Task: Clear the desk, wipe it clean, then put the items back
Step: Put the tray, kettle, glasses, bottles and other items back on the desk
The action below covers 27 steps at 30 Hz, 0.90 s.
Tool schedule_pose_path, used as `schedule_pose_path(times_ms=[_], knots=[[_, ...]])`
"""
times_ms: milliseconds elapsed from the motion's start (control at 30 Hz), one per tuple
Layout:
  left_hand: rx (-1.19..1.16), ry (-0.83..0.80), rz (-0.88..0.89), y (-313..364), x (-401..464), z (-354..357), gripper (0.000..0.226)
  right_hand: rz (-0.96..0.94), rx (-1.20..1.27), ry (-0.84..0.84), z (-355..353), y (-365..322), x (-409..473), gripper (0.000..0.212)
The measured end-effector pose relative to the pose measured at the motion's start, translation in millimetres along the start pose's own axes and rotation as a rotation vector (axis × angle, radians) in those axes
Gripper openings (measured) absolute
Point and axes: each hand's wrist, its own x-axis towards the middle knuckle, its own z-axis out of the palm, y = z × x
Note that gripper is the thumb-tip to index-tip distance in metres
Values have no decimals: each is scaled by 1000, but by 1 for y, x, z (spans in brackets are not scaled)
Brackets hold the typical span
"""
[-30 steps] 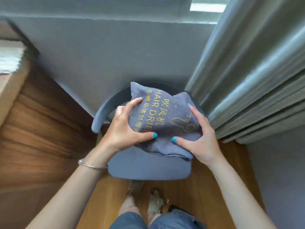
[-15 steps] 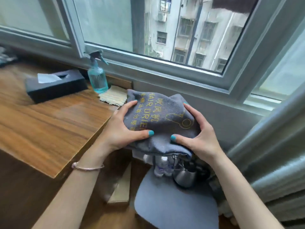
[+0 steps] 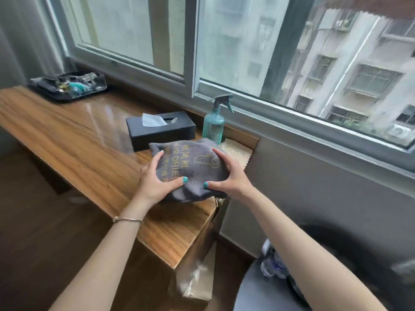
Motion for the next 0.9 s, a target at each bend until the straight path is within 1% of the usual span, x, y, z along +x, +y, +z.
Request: schedule_pose_path(times_ms=[100,200,267,333,400,433,533,567,700,900], knots=[[-20,55,-9,-18,28,-11,101,41,-32,53,30,-4,35,96],[-13,103,1,-27,54,-18,102,35,-12,114,44,-8,59,90],[1,76,-42,-36,65,-16,102,59,-19,117,54,-6,67,89],[16,4,-106,-47,69,-11,101,128,-54,80,65,5,71,89],[69,-23,-135,-59,69,-5,100,204,-116,28,73,19,69,91],[118,-16,-145,-64,69,-2,99,232,-188,-3,75,26,66,93],[289,19,-144,-70,66,3,94,266,-534,-99,73,39,51,94],[320,29,-138,-71,66,4,95,277,-574,-121,72,41,47,93],[340,50,-155,-71,65,7,97,306,-600,-128,74,39,46,90],[389,19,-173,-64,63,1,99,349,-652,-159,69,29,41,88]])
